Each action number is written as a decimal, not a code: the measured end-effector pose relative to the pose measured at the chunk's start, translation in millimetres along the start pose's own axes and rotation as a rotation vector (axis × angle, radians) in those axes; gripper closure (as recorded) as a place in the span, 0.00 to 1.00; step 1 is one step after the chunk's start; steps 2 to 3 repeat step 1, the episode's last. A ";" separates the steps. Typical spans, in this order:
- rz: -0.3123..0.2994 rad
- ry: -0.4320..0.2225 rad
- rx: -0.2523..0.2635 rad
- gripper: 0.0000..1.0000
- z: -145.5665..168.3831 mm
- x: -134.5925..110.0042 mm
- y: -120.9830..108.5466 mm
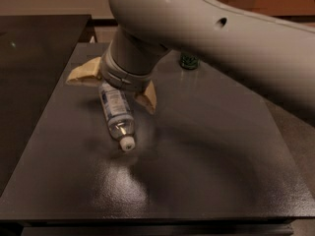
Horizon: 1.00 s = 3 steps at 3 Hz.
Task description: Knock blue plastic bottle over
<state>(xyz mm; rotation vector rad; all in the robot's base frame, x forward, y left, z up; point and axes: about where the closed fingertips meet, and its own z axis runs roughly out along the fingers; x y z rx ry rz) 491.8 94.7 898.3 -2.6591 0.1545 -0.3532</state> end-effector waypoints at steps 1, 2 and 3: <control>0.000 0.000 0.000 0.00 0.0 0.0 0.0; 0.000 0.000 0.000 0.00 0.0 0.0 0.0; 0.000 0.000 0.000 0.00 0.0 0.0 0.0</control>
Offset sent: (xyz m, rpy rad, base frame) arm 0.0000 0.0000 0.0000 0.0000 0.0000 0.0000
